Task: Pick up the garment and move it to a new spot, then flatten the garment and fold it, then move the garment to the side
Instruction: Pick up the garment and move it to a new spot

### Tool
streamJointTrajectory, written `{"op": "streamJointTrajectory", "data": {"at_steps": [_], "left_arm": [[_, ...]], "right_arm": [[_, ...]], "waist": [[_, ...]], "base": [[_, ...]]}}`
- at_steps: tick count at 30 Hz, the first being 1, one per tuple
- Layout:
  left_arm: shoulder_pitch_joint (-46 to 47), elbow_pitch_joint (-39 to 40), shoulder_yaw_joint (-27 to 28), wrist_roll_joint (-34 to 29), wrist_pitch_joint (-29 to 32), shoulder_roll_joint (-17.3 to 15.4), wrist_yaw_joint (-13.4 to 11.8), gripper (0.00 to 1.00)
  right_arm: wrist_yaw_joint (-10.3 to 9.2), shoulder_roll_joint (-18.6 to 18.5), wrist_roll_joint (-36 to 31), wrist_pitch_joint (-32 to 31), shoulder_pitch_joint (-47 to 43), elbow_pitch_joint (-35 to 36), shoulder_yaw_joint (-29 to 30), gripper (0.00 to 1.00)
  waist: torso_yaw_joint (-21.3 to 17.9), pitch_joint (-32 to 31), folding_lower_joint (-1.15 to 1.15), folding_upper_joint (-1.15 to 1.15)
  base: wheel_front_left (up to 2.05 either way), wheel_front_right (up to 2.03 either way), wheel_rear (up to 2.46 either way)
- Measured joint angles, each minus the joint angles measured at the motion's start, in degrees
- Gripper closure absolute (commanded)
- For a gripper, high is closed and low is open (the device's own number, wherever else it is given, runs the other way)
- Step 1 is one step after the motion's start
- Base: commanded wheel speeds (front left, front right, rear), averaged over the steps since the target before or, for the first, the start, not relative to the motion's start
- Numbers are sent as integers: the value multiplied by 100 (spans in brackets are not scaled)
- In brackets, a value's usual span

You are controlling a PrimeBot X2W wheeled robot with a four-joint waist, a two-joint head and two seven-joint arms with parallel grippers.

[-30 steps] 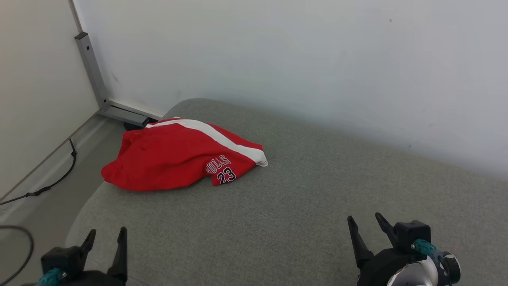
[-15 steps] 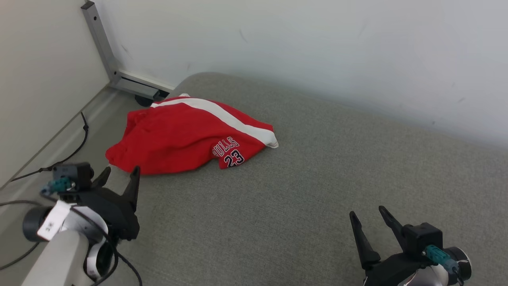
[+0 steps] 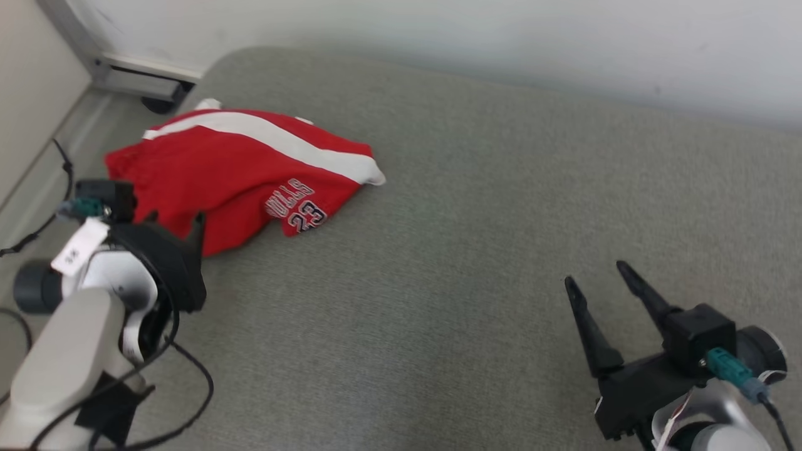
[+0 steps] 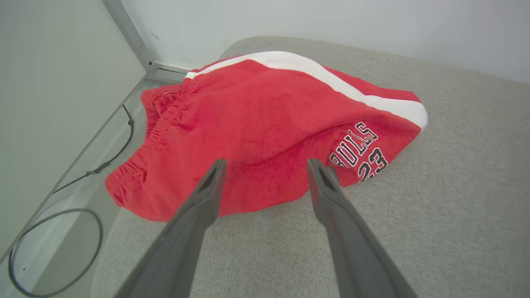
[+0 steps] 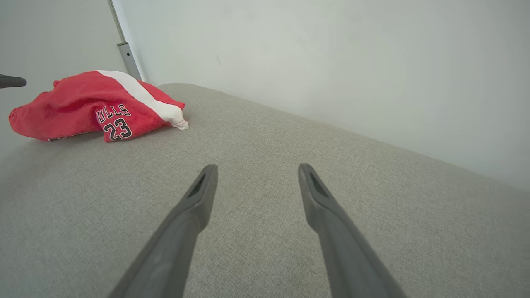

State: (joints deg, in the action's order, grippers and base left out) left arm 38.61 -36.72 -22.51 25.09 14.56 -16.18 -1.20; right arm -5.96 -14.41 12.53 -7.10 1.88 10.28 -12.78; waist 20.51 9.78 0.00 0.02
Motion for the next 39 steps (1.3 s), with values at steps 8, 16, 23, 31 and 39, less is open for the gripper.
{"op": "streamJointTrajectory", "data": {"at_steps": [8, 16, 23, 31, 39], "left_arm": [[727, -270, -38, -266, 89, -14, -110, 0], [1357, -641, -154, -430, 155, 140, -183, 0], [1561, -1162, -216, -603, 153, 191, -289, 100], [1699, -1411, -148, -591, -156, 397, -333, 100], [1827, -1285, -30, -428, -695, 800, -274, 100]], "right_arm": [[-1, -202, -56, -314, 283, 557, 176, 0], [-4, -323, -63, -536, 569, 836, 389, 0], [-8, -320, -63, -609, 710, 731, 409, 0], [-8, -270, -47, -599, 817, 467, 413, 0], [-9, -126, 78, -442, 803, 67, 491, 0]], "waist": [[-355, 675, 0, -1], [-591, 1361, 1, 0], [-706, 1700, 1, 0], [-662, 1475, 0, -1], [-632, 1056, 0, -1]], "base": [[0, 0, 0], [0, 0, 0], [0, 0, 0], [0, 0, 0], [0, 0, 0]]}}
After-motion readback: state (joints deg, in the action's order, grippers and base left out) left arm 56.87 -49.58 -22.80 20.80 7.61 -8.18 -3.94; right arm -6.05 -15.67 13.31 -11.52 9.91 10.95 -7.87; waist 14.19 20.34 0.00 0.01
